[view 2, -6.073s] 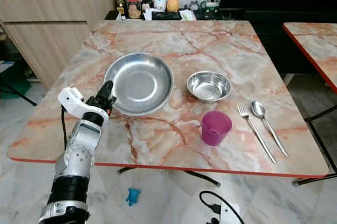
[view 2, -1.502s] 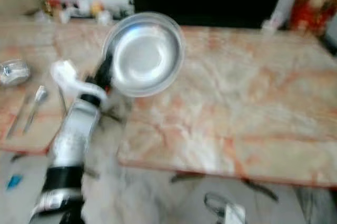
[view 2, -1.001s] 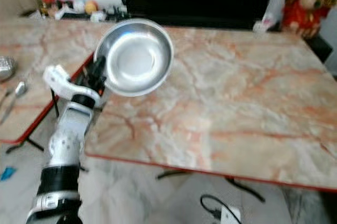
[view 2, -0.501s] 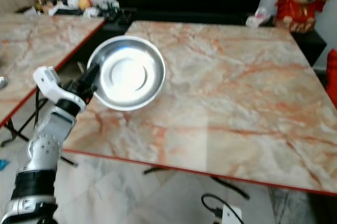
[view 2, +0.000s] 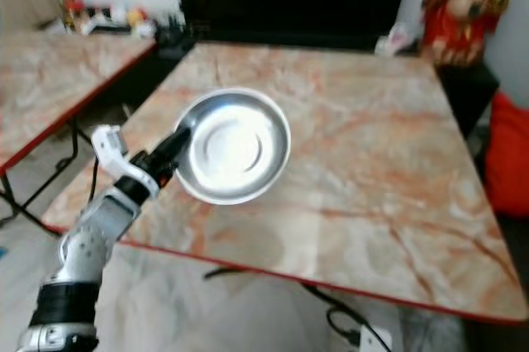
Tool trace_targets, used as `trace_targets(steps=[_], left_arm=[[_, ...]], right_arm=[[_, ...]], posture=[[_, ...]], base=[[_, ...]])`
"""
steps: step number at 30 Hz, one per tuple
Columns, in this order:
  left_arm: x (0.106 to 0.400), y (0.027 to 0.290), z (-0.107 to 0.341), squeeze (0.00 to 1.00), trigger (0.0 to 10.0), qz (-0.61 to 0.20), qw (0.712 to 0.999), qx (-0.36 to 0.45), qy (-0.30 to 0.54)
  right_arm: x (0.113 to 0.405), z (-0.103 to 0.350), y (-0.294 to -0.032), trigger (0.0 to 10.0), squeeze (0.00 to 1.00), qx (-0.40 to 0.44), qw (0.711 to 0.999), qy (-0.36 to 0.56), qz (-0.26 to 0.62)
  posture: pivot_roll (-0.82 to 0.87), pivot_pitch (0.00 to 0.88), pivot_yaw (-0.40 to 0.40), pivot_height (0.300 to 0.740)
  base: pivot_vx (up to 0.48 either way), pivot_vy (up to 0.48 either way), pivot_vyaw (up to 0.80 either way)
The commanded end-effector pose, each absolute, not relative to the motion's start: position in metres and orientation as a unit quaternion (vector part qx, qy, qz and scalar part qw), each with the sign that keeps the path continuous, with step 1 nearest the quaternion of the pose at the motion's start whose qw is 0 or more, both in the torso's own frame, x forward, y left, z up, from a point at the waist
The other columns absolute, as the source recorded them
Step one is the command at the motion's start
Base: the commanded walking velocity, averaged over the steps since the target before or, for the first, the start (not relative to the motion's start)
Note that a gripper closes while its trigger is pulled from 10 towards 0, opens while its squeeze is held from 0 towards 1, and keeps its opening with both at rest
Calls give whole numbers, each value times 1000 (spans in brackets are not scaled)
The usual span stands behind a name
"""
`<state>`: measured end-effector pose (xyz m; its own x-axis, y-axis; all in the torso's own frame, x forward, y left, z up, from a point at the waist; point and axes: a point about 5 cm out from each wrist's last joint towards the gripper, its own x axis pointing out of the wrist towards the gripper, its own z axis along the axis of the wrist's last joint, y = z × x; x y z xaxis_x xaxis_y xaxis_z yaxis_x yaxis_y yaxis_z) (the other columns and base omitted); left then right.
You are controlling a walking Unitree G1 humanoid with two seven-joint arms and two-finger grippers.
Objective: Setting the table
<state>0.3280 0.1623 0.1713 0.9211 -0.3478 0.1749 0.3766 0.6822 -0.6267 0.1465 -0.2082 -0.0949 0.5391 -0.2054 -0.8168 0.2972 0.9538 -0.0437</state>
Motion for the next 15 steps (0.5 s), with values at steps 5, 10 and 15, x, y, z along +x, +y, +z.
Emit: trace_targets(steps=[5, 10, 15], left_arm=[[333, 170, 173, 0, 10000, -180, 922, -342, -26], [335, 174, 171, 0, 10000, -164, 924, -344, -23], [335, 180, 170, 0, 10000, -148, 931, -334, -18]], right_arm=[[139, -99, -200, 10000, 0, 60, 868, 473, -137], [140, -99, -199, 10000, 0, 62, 870, 469, -140], [139, -100, -198, 10000, 0, 61, 868, 472, -139]], posture=[[-14, 0, 9, 740], [-17, 0, 9, 740], [-9, 0, 14, 740]], base=[[0, -185, -682], [0, 0, 0], [0, 0, 0]])
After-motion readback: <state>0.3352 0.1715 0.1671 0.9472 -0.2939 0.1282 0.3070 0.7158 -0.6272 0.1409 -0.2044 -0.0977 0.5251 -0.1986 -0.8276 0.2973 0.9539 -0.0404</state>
